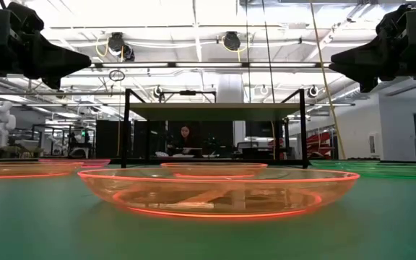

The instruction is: Place and stack plates onto a shelf

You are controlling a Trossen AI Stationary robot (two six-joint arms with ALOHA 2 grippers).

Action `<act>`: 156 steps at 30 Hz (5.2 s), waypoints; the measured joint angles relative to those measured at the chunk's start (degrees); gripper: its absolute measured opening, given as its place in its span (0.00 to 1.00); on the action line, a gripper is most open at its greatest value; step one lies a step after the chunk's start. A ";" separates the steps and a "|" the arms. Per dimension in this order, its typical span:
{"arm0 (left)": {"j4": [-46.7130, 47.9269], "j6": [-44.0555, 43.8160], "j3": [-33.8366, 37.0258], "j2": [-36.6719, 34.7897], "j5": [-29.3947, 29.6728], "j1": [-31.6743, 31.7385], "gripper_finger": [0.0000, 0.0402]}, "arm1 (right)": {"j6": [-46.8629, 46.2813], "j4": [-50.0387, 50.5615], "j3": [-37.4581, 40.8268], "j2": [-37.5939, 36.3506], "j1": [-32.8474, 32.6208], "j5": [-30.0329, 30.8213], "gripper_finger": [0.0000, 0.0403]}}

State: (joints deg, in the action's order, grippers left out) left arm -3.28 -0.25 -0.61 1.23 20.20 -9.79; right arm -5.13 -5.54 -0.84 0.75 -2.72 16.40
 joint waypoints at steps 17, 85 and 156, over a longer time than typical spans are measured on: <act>0.02 0.00 0.00 0.00 -0.01 -0.02 0.16 | 1.82 -1.50 0.00 0.00 -0.02 0.00 0.33; 0.00 0.00 0.00 0.00 0.00 -0.01 0.16 | -4.01 -1.97 -16.21 38.76 0.00 18.54 0.33; -0.02 0.00 -0.01 0.00 -0.01 -0.01 0.16 | -45.01 41.47 -39.17 83.83 -23.78 -0.76 0.33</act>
State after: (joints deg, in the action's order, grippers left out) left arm -3.30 -0.25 -0.61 1.22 20.18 -9.79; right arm -50.14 35.93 -40.01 84.58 -26.50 15.64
